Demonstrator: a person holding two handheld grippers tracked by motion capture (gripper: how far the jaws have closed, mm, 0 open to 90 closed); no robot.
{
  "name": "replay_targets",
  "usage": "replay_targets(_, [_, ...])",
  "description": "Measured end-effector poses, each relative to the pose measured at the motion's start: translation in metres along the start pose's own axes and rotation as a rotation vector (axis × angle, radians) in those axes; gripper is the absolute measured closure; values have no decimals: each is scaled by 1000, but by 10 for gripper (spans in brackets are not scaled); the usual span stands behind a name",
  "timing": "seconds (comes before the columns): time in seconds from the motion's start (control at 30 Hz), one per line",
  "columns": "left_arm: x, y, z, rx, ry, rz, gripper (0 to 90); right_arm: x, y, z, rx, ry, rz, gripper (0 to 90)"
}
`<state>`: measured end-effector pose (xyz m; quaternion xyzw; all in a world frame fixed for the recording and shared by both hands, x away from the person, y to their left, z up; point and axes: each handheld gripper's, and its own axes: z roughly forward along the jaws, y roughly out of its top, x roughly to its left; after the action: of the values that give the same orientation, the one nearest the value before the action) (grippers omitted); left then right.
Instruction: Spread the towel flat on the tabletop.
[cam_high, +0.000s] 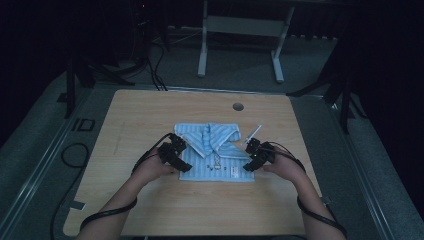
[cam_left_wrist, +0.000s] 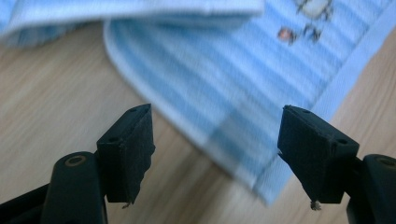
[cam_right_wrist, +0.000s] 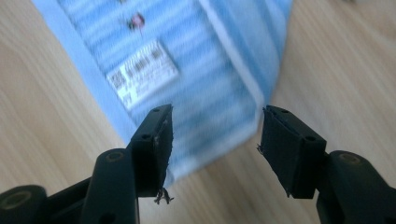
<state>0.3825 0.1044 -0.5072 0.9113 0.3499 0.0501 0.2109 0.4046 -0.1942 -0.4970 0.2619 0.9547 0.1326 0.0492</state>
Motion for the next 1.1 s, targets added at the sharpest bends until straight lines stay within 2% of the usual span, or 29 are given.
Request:
replay_targets(0.03, [-2,8,4,0,-3,14,268,1,8,2,-3,1,-6,451])
replay_targets(0.13, [-5,19,12,-9,-16,13,268,3,19,4,-15,3,-23,450])
replay_targets(0.17, [-5,19,12,-9,-16,13,268,3,19,4,-15,3,-23,450])
replay_targets(0.33, [-9,33,27,-17,-20,13,278,12,41,12,-35,19,-54,470])
replay_targets(0.37, [-10,35,29,-24,-25,15,311,14,45,13,-42,20,-57,487])
replay_targets(0.47, [-12,41,34,-34,-18,13,321,17,55,16,-79,30,-67,524])
replay_targets(0.57, [-11,46,39,-46,-21,-7,361,17,65,20,-112,38,-52,563])
replay_targets(0.67, [-10,51,42,-55,-12,-18,405,17,72,26,-121,54,-35,565])
replay_targets(0.77, [-6,55,43,-52,-5,-20,496,16,76,32,-123,56,-28,582])
replay_targets(0.8, [-6,56,43,-62,-4,-35,543,16,78,34,-122,58,-22,605])
replay_targets(0.87, [-4,58,43,-64,-9,-44,611,15,80,38,-117,46,-21,624])
replay_targets(0.9, [-3,58,44,-70,-29,-52,663,15,81,40,-115,42,-15,644])
replay_targets(1.03, [-3,60,45,-79,-27,-66,778,13,84,47,-92,31,-14,703])
replay_targets(1.1, [-3,60,44,-73,-37,-53,834,13,85,49,-95,26,-8,742])
